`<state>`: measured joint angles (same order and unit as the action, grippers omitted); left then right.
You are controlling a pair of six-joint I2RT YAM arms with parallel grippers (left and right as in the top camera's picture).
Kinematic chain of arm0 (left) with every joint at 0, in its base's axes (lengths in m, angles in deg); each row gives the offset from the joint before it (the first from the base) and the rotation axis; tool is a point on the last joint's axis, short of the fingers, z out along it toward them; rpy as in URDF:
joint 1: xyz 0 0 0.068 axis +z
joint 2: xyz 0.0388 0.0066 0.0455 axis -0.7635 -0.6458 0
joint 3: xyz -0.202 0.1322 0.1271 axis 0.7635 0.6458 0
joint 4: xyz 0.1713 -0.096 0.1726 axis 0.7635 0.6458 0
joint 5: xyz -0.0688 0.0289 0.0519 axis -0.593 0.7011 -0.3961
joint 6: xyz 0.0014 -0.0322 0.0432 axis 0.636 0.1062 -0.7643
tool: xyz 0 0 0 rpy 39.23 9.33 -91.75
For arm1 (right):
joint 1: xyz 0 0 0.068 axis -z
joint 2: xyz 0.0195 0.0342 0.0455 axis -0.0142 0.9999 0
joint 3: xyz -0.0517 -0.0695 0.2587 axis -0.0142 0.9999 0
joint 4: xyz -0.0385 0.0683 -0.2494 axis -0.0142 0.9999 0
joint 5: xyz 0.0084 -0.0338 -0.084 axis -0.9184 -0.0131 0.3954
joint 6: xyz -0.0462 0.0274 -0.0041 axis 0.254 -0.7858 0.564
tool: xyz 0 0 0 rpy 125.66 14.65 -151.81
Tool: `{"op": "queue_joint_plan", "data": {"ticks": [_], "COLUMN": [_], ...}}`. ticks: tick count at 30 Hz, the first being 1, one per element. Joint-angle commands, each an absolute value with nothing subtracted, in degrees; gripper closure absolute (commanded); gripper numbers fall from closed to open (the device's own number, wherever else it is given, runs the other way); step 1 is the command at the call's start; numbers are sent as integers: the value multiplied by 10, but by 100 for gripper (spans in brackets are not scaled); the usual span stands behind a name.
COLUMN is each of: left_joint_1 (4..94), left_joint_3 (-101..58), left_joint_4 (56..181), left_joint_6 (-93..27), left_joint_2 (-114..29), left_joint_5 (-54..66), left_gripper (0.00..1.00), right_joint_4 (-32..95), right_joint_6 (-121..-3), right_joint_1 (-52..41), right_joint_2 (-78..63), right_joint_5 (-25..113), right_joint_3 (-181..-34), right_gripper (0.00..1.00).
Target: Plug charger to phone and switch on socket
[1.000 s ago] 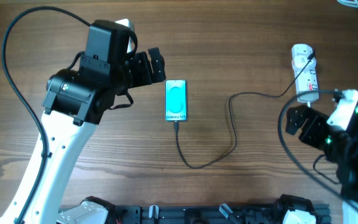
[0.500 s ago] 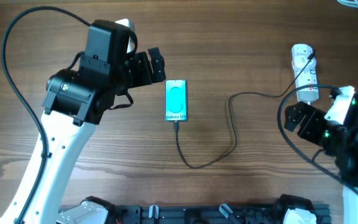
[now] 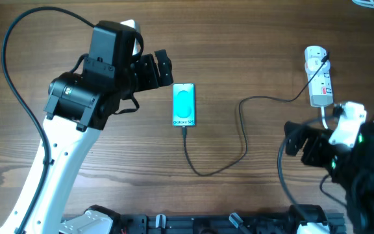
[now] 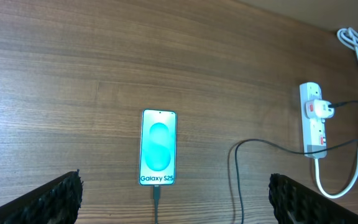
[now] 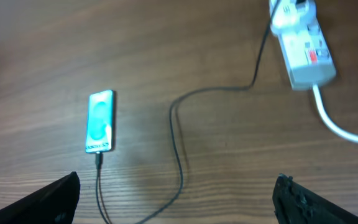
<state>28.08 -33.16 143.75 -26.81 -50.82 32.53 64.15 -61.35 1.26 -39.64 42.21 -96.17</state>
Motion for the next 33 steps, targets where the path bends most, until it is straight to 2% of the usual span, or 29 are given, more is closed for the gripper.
{"op": "queue_joint_plan", "data": {"ticks": [1, 5, 7, 14, 18, 20, 27, 31, 33], "left_joint_1": [280, 280, 280, 280, 280, 280, 280, 280, 280], "left_joint_3": [-329, -329, -329, -329, -329, -329, -329, -329, -329], "left_joint_4": [1436, 1436, 1436, 1436, 1436, 1436, 1436, 1436, 1436], "left_joint_6": [-265, -265, -265, -265, -265, -265, -265, -265, -265], "left_joint_2": [-505, -505, -505, -505, -505, -505, -505, -505, -505], "left_joint_5": [333, 333, 333, 333, 333, 333, 333, 333, 333], "left_gripper": [0, 0, 0, 0, 0, 0, 0, 0, 0], "right_joint_4": [634, 597, 550, 269, 107, 64, -16, -93, -90], "right_joint_6": [-578, -488, -479, -478, -390, -376, -376, -476, -484], "right_joint_1": [-6, -6, -6, -30, -30, -30, -30, -30, -30], "right_joint_2": [-477, -567, -614, -749, -772, -783, -783, -783, -783], "right_joint_5": [457, 434, 424, 359, 353, 368, 423, 475, 487], "right_joint_3": [-959, -911, -848, -588, -495, -466, -416, -348, -341], "right_gripper": [0, 0, 1, 0, 0, 0, 0, 0, 0]}}
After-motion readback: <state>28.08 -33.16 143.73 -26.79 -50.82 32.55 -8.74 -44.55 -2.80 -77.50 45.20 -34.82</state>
